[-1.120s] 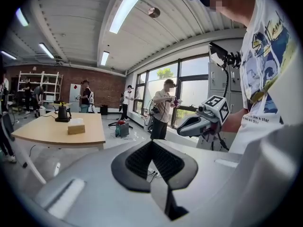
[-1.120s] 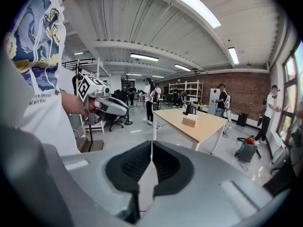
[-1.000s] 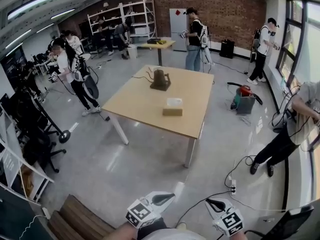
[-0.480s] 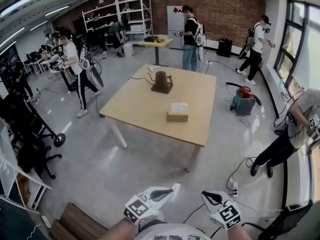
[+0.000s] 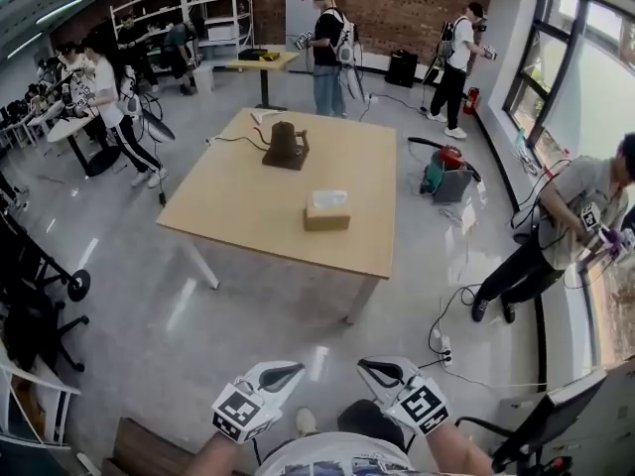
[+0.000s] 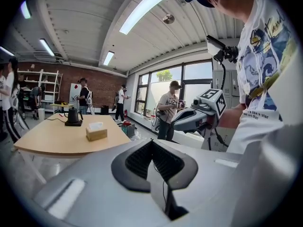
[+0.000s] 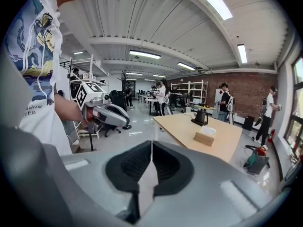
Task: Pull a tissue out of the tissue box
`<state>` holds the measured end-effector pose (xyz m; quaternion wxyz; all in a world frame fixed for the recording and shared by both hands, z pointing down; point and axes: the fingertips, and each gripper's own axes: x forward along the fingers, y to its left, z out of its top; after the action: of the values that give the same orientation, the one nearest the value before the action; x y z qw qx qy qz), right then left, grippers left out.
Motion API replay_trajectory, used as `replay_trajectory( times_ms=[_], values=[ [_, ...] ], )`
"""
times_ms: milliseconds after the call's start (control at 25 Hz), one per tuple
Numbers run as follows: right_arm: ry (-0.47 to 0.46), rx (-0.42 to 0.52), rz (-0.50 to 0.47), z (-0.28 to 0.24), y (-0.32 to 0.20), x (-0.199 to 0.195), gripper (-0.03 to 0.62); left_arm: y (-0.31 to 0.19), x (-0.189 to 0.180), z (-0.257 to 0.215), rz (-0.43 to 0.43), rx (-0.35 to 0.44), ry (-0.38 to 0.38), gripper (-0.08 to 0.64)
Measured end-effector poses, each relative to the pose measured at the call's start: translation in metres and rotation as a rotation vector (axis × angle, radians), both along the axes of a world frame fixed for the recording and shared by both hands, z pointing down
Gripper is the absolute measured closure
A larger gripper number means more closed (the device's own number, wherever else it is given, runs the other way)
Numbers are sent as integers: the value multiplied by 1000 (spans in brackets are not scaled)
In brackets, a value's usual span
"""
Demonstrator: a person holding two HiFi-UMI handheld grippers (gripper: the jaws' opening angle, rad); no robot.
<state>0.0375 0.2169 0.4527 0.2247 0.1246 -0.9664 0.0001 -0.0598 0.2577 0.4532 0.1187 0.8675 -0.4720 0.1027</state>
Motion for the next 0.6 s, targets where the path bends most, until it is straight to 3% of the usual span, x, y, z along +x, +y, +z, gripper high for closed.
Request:
replay_trajectory(
  times_ms=[280, 600],
  values=[
    [12, -19, -6, 2, -31, -26, 580, -32, -16, 1, 11, 1, -6, 554],
    [-29, -2, -32, 0, -119, -41, 580, -105, -34, -4, -25, -14, -46, 554]
  ],
)
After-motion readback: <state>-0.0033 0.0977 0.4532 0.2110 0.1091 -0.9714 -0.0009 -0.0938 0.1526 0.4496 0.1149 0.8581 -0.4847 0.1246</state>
